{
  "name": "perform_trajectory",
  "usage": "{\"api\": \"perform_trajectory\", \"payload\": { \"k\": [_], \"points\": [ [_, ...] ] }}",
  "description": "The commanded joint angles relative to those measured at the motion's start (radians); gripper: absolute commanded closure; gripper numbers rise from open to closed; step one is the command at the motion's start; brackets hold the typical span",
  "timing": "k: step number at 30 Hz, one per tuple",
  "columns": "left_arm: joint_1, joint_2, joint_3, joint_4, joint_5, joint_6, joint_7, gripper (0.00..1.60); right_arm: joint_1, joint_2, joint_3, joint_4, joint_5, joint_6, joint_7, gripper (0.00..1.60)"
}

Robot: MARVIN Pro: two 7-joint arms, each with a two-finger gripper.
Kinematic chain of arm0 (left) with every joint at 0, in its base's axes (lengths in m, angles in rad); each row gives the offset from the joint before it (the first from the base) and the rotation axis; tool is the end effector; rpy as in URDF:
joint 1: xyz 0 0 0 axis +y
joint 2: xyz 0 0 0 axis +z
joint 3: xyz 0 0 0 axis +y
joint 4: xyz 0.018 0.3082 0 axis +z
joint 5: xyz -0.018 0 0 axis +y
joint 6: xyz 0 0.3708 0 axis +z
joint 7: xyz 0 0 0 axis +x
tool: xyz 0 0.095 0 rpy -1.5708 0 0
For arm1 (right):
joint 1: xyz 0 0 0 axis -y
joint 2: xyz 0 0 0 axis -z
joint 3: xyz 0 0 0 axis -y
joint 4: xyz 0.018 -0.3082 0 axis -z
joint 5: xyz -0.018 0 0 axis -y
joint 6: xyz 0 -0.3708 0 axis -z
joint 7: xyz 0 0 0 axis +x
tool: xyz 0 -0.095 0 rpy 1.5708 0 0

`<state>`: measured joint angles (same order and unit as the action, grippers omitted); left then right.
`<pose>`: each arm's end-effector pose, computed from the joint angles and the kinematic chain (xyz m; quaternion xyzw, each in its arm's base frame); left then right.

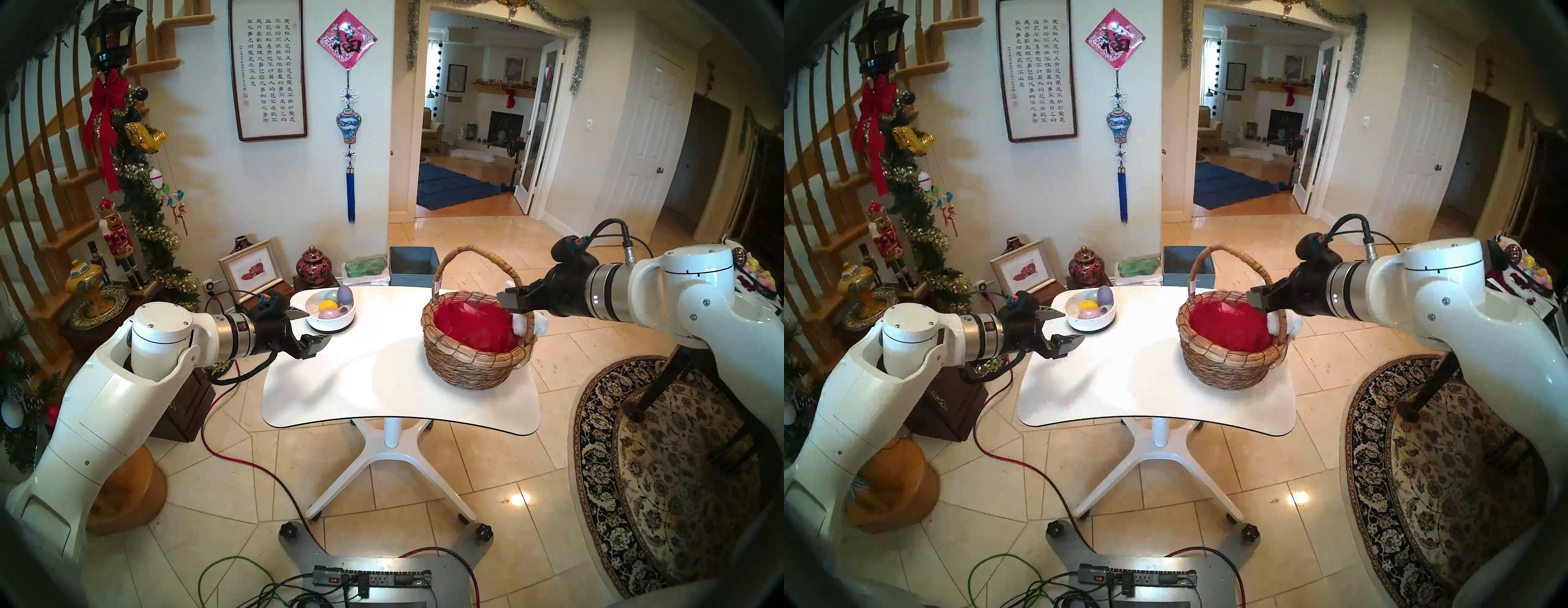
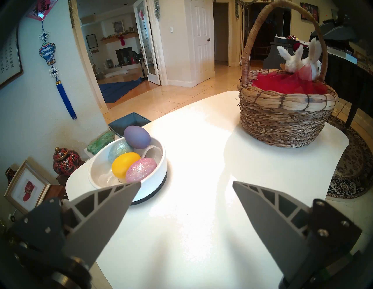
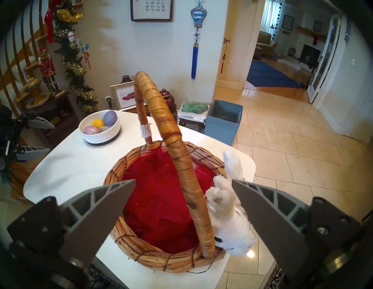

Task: Put easter egg into basket

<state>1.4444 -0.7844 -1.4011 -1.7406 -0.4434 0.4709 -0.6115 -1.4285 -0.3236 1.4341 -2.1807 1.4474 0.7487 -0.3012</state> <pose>0.4710 0.0847 -0.2255 0.7794 -0.3463 0.4992 0.1533 0.4112 -0.0605 -0.0817 -0.8580 -0.1815 -0.4733 0.0833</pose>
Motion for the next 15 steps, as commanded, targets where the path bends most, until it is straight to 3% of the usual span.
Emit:
{"api": "perform_trajectory", "payload": {
  "k": [1,3,4,5,9,11,14,15],
  "points": [
    [-0.009,0.001,-0.005,-0.003,-0.001,-0.001,0.0,0.0,0.097,-0.057,-0.024,0.01,-0.036,0.026,-0.003,0.21],
    [-0.009,0.001,-0.005,-0.003,-0.001,-0.001,0.0,0.0,0.14,-0.068,-0.063,0.021,-0.035,0.04,-0.01,0.36],
    [-0.009,0.001,-0.005,-0.003,-0.001,-0.001,0.0,0.0,0.123,-0.077,-0.046,0.019,-0.043,0.042,-0.009,0.55],
    [-0.009,0.001,-0.005,-0.003,-0.001,-0.001,0.0,0.0,0.151,-0.078,-0.072,0.025,-0.04,0.047,-0.014,0.73],
    [-0.009,0.001,-0.005,-0.003,-0.001,-0.001,0.0,0.0,0.165,-0.093,-0.085,0.032,-0.046,0.06,-0.019,1.03],
    [-0.009,0.001,-0.005,-0.003,-0.001,-0.001,0.0,0.0,0.171,-0.097,-0.092,0.035,-0.047,0.064,-0.021,1.07],
    [-0.01,0.001,-0.005,-0.003,-0.001,-0.001,0.0,0.0,0.178,-0.102,-0.098,0.037,-0.049,0.069,-0.022,1.52],
    [-0.01,0.001,-0.005,-0.003,-0.001,-0.001,0.0,0.0,0.18,-0.103,-0.1,0.038,-0.051,0.071,-0.022,1.6]
  ]
}}
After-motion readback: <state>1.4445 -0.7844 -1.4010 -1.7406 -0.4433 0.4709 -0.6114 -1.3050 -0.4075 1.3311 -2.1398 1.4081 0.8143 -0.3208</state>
